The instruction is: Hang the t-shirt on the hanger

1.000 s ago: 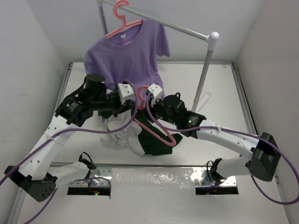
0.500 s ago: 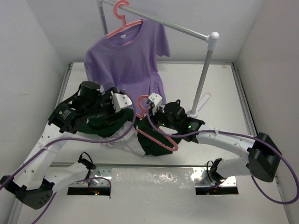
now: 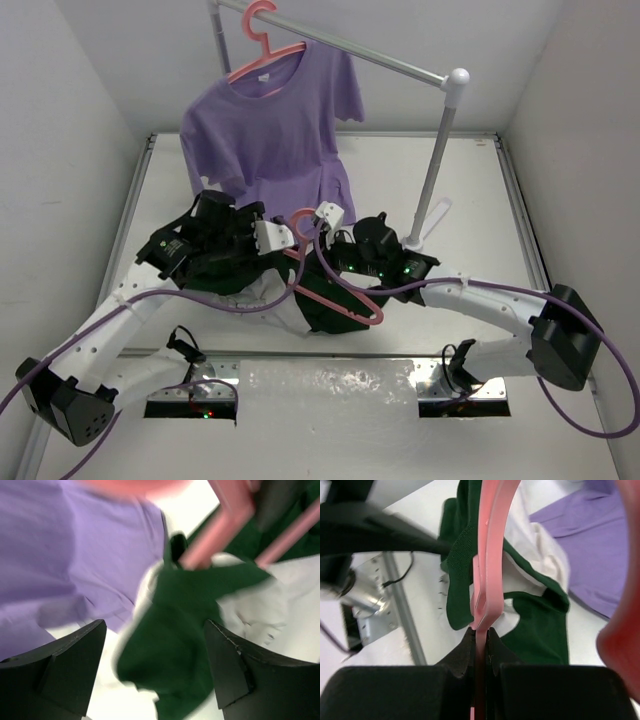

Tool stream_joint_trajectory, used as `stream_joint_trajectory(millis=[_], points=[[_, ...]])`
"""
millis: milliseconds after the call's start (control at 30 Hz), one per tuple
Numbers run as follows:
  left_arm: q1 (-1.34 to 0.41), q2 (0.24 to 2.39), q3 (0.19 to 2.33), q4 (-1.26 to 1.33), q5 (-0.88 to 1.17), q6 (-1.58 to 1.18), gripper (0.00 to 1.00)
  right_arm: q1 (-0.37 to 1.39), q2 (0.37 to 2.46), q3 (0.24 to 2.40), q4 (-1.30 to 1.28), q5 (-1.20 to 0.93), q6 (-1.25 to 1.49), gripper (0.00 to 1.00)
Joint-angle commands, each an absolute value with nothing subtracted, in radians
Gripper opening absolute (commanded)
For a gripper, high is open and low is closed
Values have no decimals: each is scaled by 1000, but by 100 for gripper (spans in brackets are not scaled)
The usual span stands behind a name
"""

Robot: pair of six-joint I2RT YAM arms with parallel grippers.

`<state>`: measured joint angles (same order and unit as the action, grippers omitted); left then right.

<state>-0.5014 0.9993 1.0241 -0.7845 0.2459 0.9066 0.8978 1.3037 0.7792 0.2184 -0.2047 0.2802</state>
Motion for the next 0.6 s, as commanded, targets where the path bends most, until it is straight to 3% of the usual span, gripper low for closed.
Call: stream_joint_trajectory(millis=[0, 167, 267, 400, 467, 500, 567], points=[[-492, 1017, 1031, -725, 333, 1010, 73, 905, 1272, 798, 256, -331, 249, 0], [-492, 1029, 987, -770, 365, 1063, 68, 905, 1250, 807, 213, -351, 184, 0], [-492, 1031, 977, -799, 397, 1104, 58, 905, 1240, 815, 184, -354, 161, 0], [-492, 1042, 983, -920, 477, 1152, 27, 905, 1236, 825, 195, -388, 138, 0], [-492, 1035, 973, -931, 520, 1138, 18, 905, 1250, 828, 199, -403, 132, 0], [-492, 1032, 966, -931, 529, 1123, 6, 905, 1258, 827, 209, -414, 130, 0], [-491, 1014, 951, -919, 546, 1097, 0, 905, 1273, 824, 218, -429, 136, 0]])
